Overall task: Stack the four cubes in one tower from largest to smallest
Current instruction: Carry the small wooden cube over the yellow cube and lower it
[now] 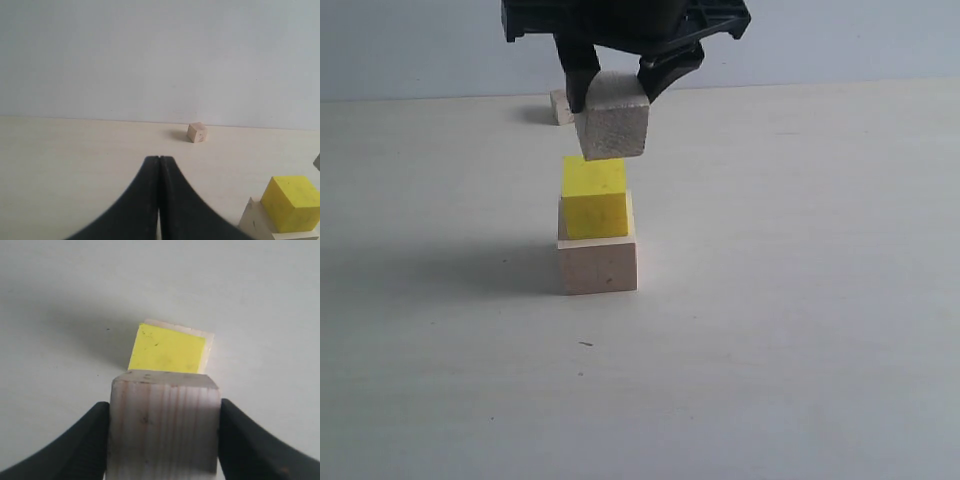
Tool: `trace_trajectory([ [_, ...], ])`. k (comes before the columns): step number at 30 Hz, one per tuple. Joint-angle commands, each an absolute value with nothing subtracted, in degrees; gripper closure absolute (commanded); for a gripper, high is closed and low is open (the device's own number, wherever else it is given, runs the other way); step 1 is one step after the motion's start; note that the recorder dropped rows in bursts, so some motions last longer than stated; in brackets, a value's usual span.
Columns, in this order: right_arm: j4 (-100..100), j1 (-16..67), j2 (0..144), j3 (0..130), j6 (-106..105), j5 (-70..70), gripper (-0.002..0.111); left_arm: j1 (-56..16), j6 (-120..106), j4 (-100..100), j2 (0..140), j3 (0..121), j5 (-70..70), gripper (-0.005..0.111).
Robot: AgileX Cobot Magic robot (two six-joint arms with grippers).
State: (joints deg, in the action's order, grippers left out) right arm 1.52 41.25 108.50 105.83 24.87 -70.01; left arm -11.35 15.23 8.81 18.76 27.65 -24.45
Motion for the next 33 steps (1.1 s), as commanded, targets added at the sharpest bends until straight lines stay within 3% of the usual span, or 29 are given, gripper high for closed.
trace_trajectory([
  [1,-0.46,41.28,110.59,106.33,27.21,-69.96,0.108,-11.36,15.18,8.24,18.45,27.34,-24.23,0.107],
  [33,-4.96,43.28,114.89,108.58,33.16,-67.75,0.108,-11.36,15.08,7.24,18.45,27.34,-24.05,0.107],
])
